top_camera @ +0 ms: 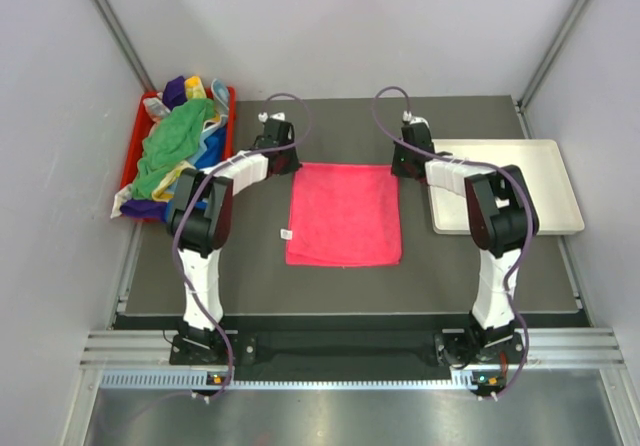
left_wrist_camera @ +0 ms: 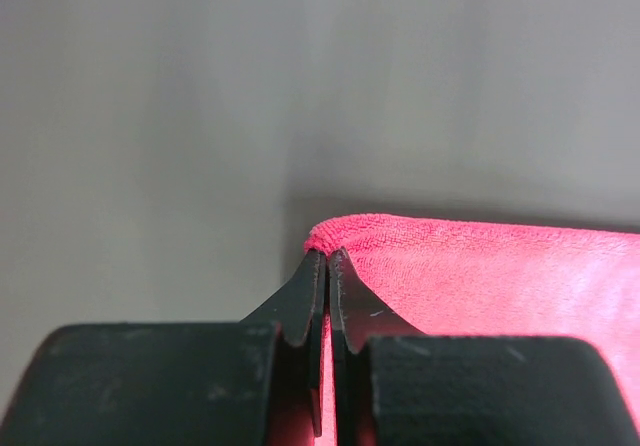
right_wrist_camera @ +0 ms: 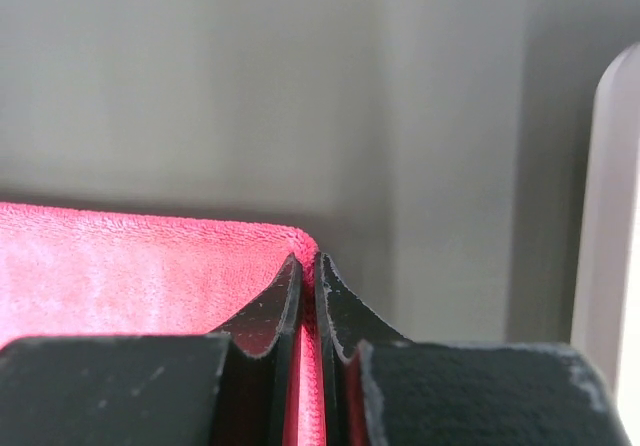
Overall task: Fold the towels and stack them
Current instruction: Fold the towel
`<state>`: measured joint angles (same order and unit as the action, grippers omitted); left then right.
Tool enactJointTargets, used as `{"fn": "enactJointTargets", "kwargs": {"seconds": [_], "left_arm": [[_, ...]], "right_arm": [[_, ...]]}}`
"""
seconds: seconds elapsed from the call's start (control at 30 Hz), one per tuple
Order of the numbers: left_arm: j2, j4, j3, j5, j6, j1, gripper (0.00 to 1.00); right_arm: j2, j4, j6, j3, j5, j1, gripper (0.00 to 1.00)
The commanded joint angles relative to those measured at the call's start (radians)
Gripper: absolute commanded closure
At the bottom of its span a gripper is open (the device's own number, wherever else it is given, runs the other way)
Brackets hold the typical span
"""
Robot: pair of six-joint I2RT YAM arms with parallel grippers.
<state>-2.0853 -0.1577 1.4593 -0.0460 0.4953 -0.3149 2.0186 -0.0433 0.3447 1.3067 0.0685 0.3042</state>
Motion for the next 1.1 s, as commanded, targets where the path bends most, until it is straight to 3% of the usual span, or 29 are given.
{"fn": "enactJointTargets", "kwargs": {"seconds": [0.0,0.4,0.63,1.07], "left_arm": [[0.011,0.136,0.052,-0.025,-0.012,0.02,1.0],[0.189,0.262,-0.125,0.04,0.005,0.025,1.0],[0.324,0.306,-0.333,0.112,0.055,0.013,1.0],[0.637,0.385,-0.732,0.054,0.086,-0.053,1.0]], "right_arm": [[-0.057,0.115,0.002,0.023,-0.009,-0.025,1.0],[-0.283,0.206,0.002,-0.167,-0.013,-0.019,1.0],[-0.449,0.253,0.042,-0.401,0.01,0.027,1.0],[-0.664,0.299,0.105,-0.698,0.112,0.177,1.0]]}}
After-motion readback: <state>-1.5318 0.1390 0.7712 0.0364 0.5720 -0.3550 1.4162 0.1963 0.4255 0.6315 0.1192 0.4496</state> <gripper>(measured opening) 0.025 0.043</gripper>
